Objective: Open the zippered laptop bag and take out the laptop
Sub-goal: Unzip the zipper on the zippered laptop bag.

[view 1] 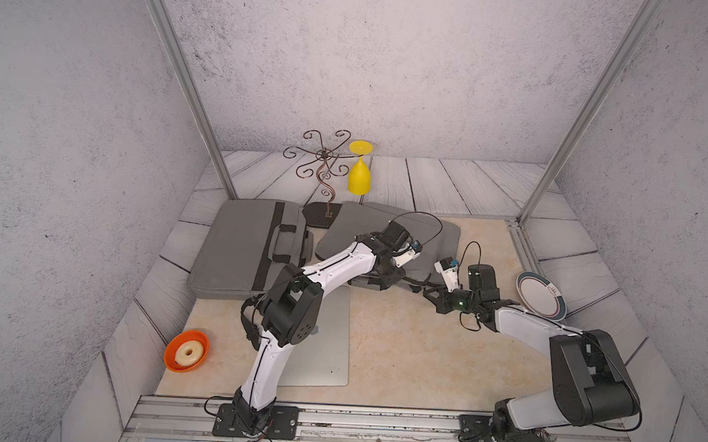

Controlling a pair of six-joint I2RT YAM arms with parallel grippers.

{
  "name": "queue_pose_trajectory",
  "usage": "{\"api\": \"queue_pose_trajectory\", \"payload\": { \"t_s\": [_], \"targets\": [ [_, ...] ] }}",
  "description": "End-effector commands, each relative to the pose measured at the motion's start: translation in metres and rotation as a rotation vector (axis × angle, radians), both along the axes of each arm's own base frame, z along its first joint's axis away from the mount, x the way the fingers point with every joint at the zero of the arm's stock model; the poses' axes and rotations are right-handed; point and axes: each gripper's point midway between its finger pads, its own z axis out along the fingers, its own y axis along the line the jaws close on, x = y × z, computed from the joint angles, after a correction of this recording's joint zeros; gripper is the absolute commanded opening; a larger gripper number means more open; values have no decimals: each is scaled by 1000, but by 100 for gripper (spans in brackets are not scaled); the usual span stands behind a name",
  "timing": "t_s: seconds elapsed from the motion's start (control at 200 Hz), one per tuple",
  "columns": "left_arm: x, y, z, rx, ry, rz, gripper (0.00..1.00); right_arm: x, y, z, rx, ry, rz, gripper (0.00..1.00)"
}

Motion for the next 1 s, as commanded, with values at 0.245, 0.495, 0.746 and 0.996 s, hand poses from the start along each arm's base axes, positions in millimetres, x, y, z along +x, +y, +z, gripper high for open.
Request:
{"api": "queue_pose_trajectory", "payload": {
  "t_s": [0.245, 0.495, 0.746, 0.996],
  "targets": [
    [-8, -46, 31, -187, 5, -30, 0, -7, 11, 5, -105, -94, 2, 0],
    [-32, -69, 38, -221, 19, -104, 0, -6, 17, 5, -50, -76, -16, 0],
    [-45, -85, 36, -240, 16, -151, 3, 2, 17, 0, -42, -57, -44, 0],
    [-46, -72, 31, -213, 4, -139, 17, 5, 10, -11, -38, -7, -97, 0]
  ]
}}
